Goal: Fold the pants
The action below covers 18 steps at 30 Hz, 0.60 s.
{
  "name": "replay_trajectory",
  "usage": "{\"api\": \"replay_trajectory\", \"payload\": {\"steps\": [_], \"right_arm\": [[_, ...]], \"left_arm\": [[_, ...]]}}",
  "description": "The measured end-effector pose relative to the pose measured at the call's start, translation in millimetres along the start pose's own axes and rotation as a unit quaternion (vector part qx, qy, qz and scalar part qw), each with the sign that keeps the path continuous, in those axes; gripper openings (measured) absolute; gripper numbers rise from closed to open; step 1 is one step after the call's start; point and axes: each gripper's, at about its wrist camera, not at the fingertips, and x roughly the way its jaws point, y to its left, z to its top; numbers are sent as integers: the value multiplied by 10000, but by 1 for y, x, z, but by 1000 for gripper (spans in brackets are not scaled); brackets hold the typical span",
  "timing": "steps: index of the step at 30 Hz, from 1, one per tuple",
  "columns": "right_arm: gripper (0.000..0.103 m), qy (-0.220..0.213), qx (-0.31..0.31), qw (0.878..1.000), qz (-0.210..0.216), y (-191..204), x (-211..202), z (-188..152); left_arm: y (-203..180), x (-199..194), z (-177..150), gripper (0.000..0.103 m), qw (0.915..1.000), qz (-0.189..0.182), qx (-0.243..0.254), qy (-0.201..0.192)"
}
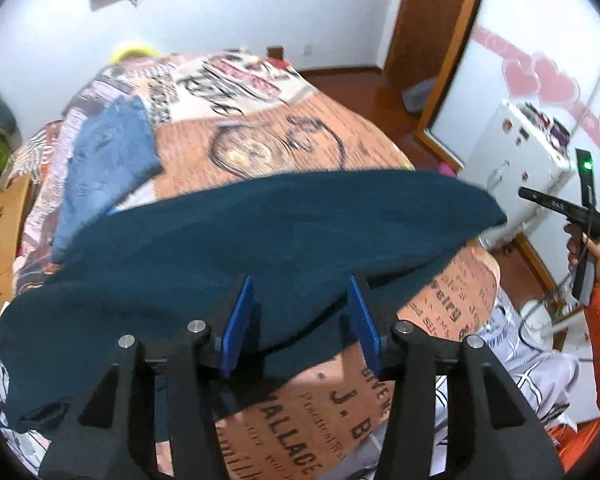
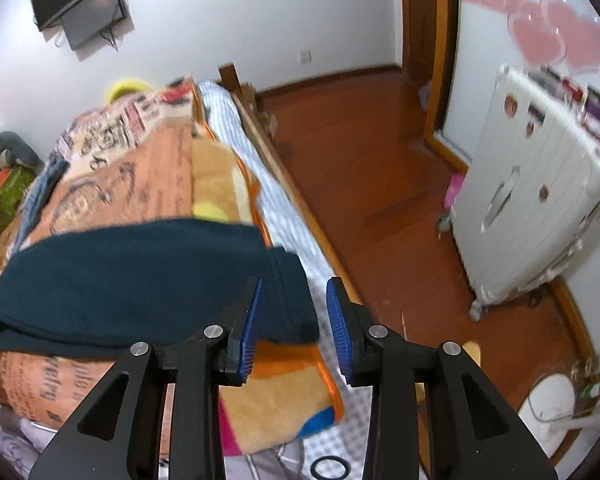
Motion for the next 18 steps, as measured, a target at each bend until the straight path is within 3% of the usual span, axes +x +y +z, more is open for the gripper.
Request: {"api": "replay_trajectory", "payload": {"steps": [7,13,18], "right_arm": [[30,-545,-787,9951,262,68,-32,28],[30,-836,-1485,9813,897,159,-37,53],[30,-854,-1893,9660,1540,243,-26,69]], "left_arm": [[63,-38,0,52,9956,476,-613,-527],[156,-78,-19,53,9806,1241,-1287,-803],[232,-97,-44,53,9653,1826,-1688,-795]]}}
